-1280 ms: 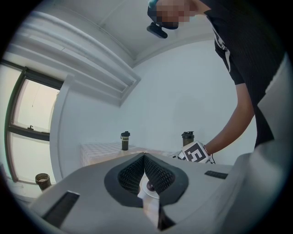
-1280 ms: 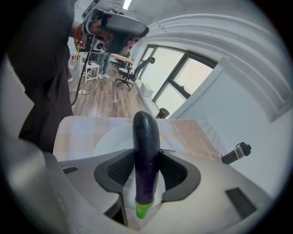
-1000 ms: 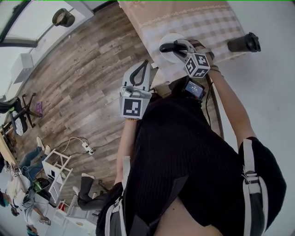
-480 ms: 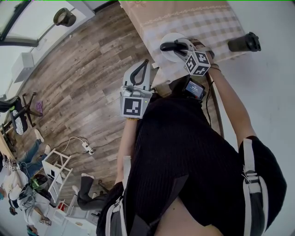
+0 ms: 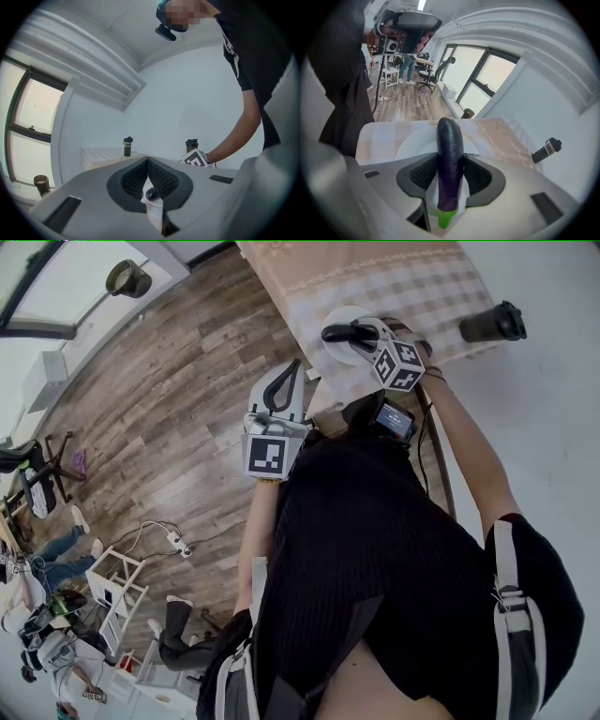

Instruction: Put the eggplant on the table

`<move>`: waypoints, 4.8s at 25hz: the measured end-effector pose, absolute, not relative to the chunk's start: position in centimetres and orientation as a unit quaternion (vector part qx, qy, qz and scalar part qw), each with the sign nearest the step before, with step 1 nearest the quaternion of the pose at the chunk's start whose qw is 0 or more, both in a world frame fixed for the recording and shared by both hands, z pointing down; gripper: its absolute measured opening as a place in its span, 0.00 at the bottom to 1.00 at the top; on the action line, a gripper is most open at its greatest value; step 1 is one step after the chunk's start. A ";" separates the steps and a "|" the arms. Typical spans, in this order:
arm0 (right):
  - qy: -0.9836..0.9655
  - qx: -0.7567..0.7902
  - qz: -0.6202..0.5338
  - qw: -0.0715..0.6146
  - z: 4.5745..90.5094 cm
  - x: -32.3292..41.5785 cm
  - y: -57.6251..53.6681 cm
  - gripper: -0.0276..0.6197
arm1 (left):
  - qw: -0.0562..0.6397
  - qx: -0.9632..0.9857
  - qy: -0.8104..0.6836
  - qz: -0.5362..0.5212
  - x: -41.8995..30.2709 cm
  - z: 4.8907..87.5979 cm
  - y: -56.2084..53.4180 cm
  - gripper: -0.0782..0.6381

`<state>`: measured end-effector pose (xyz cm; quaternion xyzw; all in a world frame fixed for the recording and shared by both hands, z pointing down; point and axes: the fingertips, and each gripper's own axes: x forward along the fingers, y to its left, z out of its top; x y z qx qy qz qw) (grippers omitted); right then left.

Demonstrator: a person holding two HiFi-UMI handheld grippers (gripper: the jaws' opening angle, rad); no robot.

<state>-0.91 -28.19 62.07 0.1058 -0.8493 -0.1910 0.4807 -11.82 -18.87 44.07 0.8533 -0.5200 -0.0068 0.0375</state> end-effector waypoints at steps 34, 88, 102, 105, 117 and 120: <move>-0.860 0.117 -0.179 0.464 58.8 -1.8 -28.5 0.37 | 0.002 0.869 -0.495 0.018 -11.3 43.3 -20.5 0.09; -0.913 0.384 -0.136 0.037 31.8 -3.1 -27.8 0.09 | -0.046 0.838 -0.543 -0.037 -10.8 35.8 -25.8 0.09; -0.906 0.412 -0.094 0.024 34.5 -1.7 -28.4 0.05 | -0.045 0.837 -0.544 -0.035 -9.8 37.5 -25.6 0.09; -0.902 0.420 -0.092 0.029 35.8 -1.4 -28.4 0.05 | -0.037 0.839 -0.543 -0.027 -9.6 38.3 -25.4 0.09; -0.898 0.430 -0.079 0.053 39.5 -0.4 -28.3 0.05 | -0.024 0.839 -0.543 -0.016 -9.6 40.6 -25.5 0.09; -0.897 0.432 -0.072 0.056 40.2 -0.2 -28.3 0.05 | -0.022 0.840 -0.542 -0.013 -9.4 41.1 -25.6 0.09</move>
